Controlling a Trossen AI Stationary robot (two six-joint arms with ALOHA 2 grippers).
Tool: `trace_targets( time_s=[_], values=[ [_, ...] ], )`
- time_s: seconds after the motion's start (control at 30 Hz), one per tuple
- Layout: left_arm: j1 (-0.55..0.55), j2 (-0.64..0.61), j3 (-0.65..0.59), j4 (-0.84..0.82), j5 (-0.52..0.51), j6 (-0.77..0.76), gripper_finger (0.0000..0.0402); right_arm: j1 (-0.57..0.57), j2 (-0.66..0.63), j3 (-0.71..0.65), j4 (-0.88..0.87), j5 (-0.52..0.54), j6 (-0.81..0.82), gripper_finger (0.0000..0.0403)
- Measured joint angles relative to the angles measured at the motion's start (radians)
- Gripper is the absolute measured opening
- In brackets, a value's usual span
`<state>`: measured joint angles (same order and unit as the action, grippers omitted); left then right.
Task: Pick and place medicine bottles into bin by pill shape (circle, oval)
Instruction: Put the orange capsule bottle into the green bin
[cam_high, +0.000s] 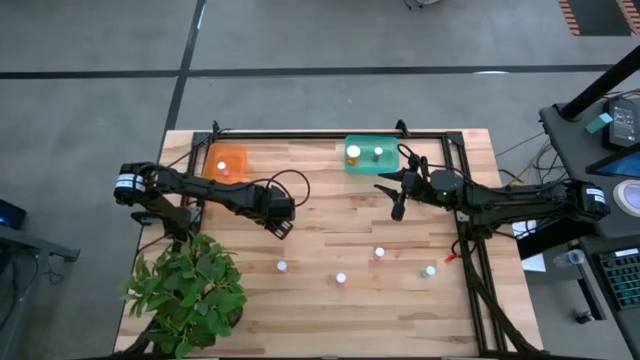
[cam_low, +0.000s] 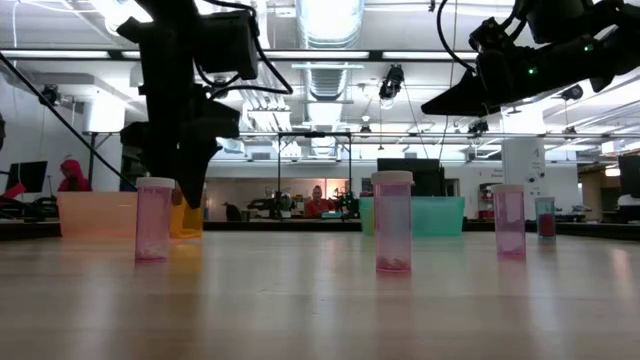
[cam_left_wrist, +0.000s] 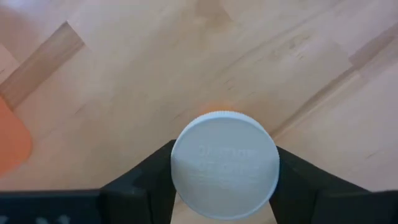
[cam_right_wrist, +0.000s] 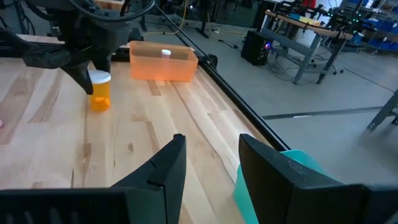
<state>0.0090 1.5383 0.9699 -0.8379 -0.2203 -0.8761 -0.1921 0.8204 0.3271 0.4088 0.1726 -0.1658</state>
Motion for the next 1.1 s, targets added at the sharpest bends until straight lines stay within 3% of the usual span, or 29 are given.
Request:
trace_targets(
  time_s=[0.43,0.77,1.1],
  values=[
    [0.005,0.000,0.024,0.175,-0.002,0.053,0.0187,0.000,0.000,0.000,0.000,0.000,0.000,0.0137],
    [0.050,0.014,0.116,0.313,-0.024,0.194,0.0188,0.000,0.000,0.000,0.000,0.000,0.000,0.0137],
    [0.084,0.196,0.343,0.259,-0.021,0.395,0.0179,0.000,0.000,0.000,-0.007,0.001,0.000,0.0137]
  ],
)
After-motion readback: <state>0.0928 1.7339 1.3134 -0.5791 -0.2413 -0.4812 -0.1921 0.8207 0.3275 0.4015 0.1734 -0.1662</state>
